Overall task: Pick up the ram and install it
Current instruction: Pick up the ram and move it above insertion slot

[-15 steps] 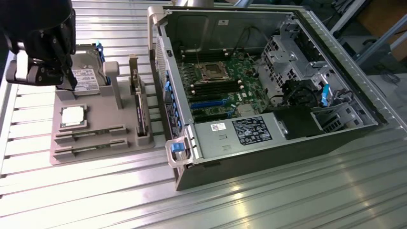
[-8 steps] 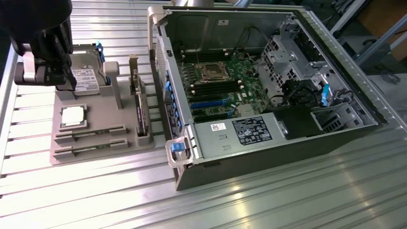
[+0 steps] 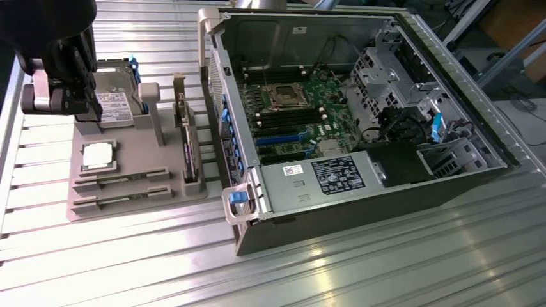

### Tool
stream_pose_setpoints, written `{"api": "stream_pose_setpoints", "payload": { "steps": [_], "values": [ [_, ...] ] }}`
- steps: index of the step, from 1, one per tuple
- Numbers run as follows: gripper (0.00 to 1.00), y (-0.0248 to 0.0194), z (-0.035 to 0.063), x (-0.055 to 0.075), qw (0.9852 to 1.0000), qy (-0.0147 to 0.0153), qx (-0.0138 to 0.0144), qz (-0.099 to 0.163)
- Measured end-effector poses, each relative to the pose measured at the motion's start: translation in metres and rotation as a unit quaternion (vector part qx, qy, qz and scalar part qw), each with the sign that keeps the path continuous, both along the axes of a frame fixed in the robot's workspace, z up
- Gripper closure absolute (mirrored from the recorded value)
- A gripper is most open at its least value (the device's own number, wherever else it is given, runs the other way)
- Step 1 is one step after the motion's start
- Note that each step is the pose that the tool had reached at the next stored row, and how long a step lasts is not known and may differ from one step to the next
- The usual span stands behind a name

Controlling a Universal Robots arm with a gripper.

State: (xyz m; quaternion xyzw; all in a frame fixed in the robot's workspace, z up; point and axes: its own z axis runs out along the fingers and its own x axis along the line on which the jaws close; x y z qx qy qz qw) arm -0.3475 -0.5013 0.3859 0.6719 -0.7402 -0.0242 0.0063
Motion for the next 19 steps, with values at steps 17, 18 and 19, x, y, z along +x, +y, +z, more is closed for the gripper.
{"api": "stream_pose_setpoints", "payload": {
  "steps": [17,18,19],
  "values": [
    [0.64,-0.0007,-0.0186,0.000,1.0000,0.0000,0.0050,0.000],
    [0.64,-0.0009,-0.0201,0.000,1.0000,0.0000,0.0065,0.000],
    [0.64,-0.0010,-0.0211,0.000,1.0000,0.0000,0.0075,0.000]
  ]
}}
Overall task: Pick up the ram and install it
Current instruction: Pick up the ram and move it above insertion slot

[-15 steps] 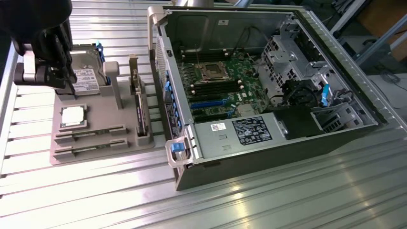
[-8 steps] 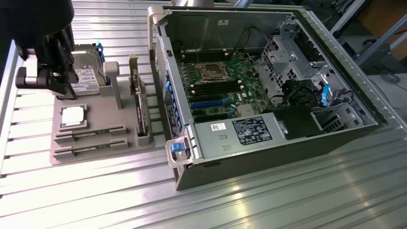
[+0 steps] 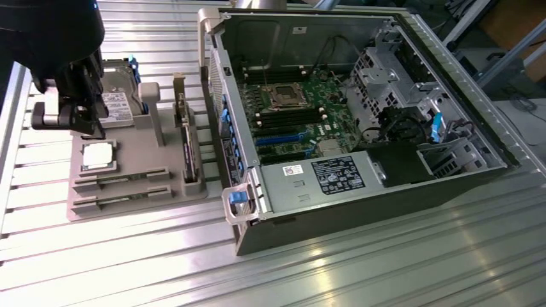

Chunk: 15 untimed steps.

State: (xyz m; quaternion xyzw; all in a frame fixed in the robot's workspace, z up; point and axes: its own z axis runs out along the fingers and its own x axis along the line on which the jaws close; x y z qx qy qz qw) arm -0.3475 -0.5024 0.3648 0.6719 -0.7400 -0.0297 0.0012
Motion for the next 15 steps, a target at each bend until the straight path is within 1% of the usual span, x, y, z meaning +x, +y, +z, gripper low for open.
{"api": "stream_pose_setpoints", "payload": {
  "steps": [2,4,5,7,11,12,14,15],
  "values": [
    [0.64,-0.0003,-0.0021,0.000,1.0000,0.0000,0.0023,0.000],
    [0.64,-0.0008,-0.0050,0.000,1.0000,0.0000,0.0058,0.000],
    [0.64,-0.0011,-0.0070,0.000,1.0000,0.0000,0.0087,0.000],
    [0.64,-0.0013,-0.0101,0.000,0.9999,0.0000,0.0132,0.000],
    [0.64,-0.0021,-0.0177,0.000,0.9997,0.0000,0.0237,0.001],
    [0.64,-0.0024,-0.0192,0.000,0.9997,0.0000,0.0254,0.001],
    [0.64,-0.0033,-0.0223,0.000,0.9996,0.0000,0.0298,0.001],
    [0.64,-0.0037,-0.0233,0.000,0.9995,0.0000,0.0312,0.001]
  ]
}}
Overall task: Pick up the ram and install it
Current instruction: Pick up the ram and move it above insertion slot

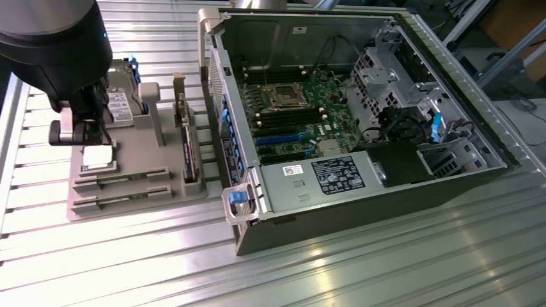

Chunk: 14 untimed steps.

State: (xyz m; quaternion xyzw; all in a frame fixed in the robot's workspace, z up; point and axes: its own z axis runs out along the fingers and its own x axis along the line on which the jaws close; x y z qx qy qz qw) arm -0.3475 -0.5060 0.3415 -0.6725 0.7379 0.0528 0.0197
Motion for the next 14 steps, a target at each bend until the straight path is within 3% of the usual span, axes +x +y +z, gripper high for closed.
{"api": "stream_pose_setpoints", "payload": {
  "steps": [1,3,8,14],
  "values": [
    [0.64,-0.0003,-0.0010,0.000,1.0000,0.0000,0.0013,0.000],
    [0.64,-0.0016,-0.0054,0.000,1.0000,0.0000,0.0070,0.000],
    [0.64,-0.0031,-0.0139,0.000,0.9999,0.0000,0.0136,0.001],
    [0.64,-0.0037,-0.0198,0.000,0.9998,0.0000,0.0190,0.002]
  ]
}}
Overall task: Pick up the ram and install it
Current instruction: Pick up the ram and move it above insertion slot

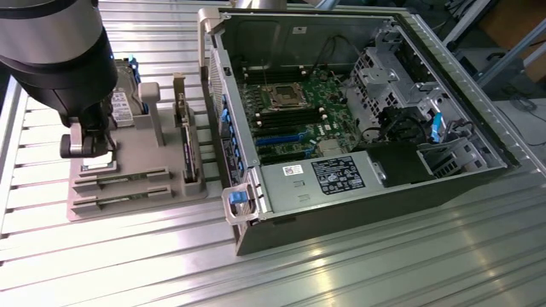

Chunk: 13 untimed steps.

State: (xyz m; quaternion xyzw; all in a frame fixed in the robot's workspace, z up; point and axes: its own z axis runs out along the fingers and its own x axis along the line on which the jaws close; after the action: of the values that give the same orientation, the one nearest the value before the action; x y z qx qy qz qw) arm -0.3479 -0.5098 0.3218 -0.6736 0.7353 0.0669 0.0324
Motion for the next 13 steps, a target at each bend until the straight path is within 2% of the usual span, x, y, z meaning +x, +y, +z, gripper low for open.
{"api": "stream_pose_setpoints", "payload": {
  "steps": [4,7,8,9,10,11,13],
  "values": [
    [0.64,-0.0010,-0.0026,-0.0022,1.0000,0.0000,0.0018,0.000],
    [0.64,-0.0086,-0.0033,-0.0024,1.0000,0.0000,0.0023,0.000],
    [0.64,-0.0086,-0.0034,-0.0023,1.0000,-0.0001,0.0010,0.001],
    [0.64,-0.0087,-0.0034,-0.0023,1.0000,0.0000,-0.0031,0.001],
    [0.64,-0.0087,-0.0040,-0.0023,0.9999,0.0000,-0.0150,0.003],
    [0.64,-0.0088,-0.0043,-0.0022,0.9999,-0.0001,-0.0160,0.003],
    [0.64,-0.0086,-0.0052,-0.0017,0.9999,-0.0001,-0.0161,0.004]
  ]
}}
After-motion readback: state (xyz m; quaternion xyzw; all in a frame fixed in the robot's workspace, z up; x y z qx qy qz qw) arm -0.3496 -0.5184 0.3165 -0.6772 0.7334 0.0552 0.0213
